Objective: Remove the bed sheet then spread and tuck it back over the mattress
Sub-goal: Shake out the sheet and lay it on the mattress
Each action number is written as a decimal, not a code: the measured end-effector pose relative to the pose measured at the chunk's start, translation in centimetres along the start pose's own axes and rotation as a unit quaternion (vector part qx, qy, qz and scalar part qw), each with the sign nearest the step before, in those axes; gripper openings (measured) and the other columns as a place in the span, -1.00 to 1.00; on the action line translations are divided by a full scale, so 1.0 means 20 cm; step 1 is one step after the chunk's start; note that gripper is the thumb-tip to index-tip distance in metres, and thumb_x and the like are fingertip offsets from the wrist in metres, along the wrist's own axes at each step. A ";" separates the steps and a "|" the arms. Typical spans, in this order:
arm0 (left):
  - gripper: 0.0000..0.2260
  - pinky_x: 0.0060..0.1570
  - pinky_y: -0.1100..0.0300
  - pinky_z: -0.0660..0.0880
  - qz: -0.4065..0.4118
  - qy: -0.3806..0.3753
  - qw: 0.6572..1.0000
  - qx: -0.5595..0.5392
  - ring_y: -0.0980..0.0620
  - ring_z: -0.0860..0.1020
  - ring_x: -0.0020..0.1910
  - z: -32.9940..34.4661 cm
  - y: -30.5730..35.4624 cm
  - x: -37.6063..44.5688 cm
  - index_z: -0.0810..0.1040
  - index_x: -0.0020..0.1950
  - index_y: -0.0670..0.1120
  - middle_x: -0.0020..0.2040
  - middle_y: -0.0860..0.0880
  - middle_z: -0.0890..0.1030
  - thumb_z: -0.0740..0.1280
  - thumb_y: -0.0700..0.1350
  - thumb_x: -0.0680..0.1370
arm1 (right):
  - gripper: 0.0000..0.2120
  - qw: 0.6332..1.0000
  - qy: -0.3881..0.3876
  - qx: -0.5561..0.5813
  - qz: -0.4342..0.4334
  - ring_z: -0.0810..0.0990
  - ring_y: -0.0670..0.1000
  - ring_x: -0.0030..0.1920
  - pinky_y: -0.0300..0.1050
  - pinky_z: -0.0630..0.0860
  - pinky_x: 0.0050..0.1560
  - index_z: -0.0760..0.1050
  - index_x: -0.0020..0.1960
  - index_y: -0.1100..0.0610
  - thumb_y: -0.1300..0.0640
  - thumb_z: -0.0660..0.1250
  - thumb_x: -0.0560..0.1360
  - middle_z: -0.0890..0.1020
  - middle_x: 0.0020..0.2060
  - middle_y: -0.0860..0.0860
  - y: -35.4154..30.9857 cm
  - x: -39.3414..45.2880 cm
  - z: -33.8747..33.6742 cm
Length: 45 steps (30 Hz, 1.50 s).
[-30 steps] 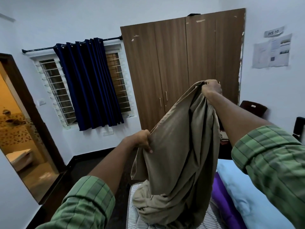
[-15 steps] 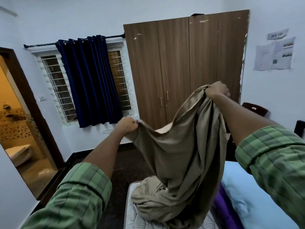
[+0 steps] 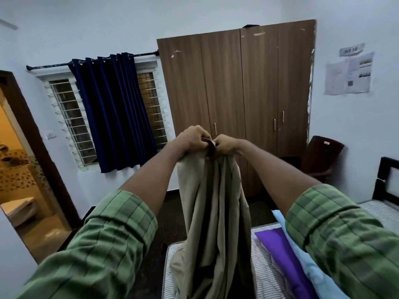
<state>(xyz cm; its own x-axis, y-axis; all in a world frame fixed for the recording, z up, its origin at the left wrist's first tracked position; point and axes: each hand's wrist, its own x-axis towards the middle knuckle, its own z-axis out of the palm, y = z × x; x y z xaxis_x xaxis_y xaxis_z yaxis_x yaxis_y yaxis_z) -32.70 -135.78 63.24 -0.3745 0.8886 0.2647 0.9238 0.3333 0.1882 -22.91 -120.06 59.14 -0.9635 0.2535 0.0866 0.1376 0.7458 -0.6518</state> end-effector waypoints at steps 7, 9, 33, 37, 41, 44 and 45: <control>-0.74 -0.08 0.14 0.55 -0.087 -0.151 0.984 -0.030 0.05 0.62 -0.16 0.09 -0.27 -0.15 0.75 -0.17 0.03 -0.22 0.07 0.70 0.57 0.21 0.41 | -0.79 0.997 0.046 -0.034 0.046 0.59 -0.07 -0.06 -0.20 0.54 -0.01 0.74 -0.03 0.09 0.34 0.42 0.46 0.68 -0.17 -0.07 0.13 -0.03 0.02; -0.80 -0.11 0.13 0.49 -0.106 -0.179 0.977 -0.052 0.03 0.55 -0.21 0.11 -0.33 -0.19 0.73 -0.26 0.04 -0.28 0.04 0.65 0.56 0.12 0.47 | -0.78 0.994 0.081 -0.032 0.065 0.60 -0.05 -0.03 -0.20 0.54 -0.02 0.74 -0.03 0.06 0.33 0.43 0.46 0.68 -0.15 -0.06 0.15 -0.02 0.03; -0.80 -0.42 0.14 0.52 -0.323 0.011 0.945 -0.061 -0.03 0.63 -0.31 0.49 -0.32 -0.26 0.64 -0.20 -0.20 -0.21 -0.13 0.67 0.28 -0.19 0.56 | -0.88 0.922 0.160 -0.097 0.338 0.59 0.00 -0.14 -0.21 0.55 -0.20 0.53 0.01 0.26 0.19 0.31 0.61 0.62 0.06 0.12 0.54 -0.04 0.18; -0.75 -0.45 0.27 0.47 -0.235 -0.077 0.947 -0.203 0.07 0.50 -0.37 0.55 -0.24 -0.23 0.74 0.06 -0.17 -0.17 -0.05 0.64 0.24 -0.26 0.64 | -0.84 0.970 0.068 0.016 0.234 0.62 -0.02 -0.06 -0.20 0.56 -0.23 0.57 0.12 0.13 0.32 0.31 0.60 0.62 0.06 0.05 0.51 -0.07 0.30; -0.72 -0.44 0.34 0.46 -0.203 -0.075 0.946 -0.240 0.08 0.49 -0.31 0.60 -0.19 -0.20 0.73 0.12 -0.12 -0.12 -0.04 0.62 0.21 -0.26 0.67 | -0.67 0.976 0.033 0.157 0.150 0.63 0.09 0.14 -0.02 0.63 0.07 0.58 0.29 0.15 0.37 0.35 0.56 0.65 0.13 0.10 0.45 -0.06 0.39; -0.74 -0.40 0.30 0.49 -0.193 -0.062 0.948 -0.246 0.07 0.52 -0.32 0.66 -0.16 -0.17 0.74 0.10 -0.12 -0.14 -0.09 0.64 0.25 -0.28 0.63 | -0.61 0.968 0.051 0.208 0.128 0.63 0.06 0.03 -0.06 0.58 -0.08 0.55 0.33 0.15 0.36 0.40 0.53 0.66 0.12 0.14 0.43 -0.02 0.45; -0.77 -0.42 0.29 0.49 -0.189 -0.057 0.949 -0.246 0.08 0.53 -0.36 0.68 -0.15 -0.17 0.74 0.09 -0.13 -0.20 -0.08 0.64 0.28 -0.28 0.61 | -0.60 0.966 0.044 0.222 0.129 0.62 0.05 0.00 -0.08 0.56 -0.11 0.55 0.34 0.16 0.36 0.41 0.53 0.66 0.12 0.15 0.42 -0.02 0.48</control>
<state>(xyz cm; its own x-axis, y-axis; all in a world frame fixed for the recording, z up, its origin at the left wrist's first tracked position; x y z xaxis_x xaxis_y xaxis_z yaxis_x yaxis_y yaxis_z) -33.10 -135.54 48.93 -0.6356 0.7720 -0.0081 0.5651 0.4724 0.6764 -23.64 -119.79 46.45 -0.8846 0.4608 -0.0715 0.2400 0.3184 -0.9171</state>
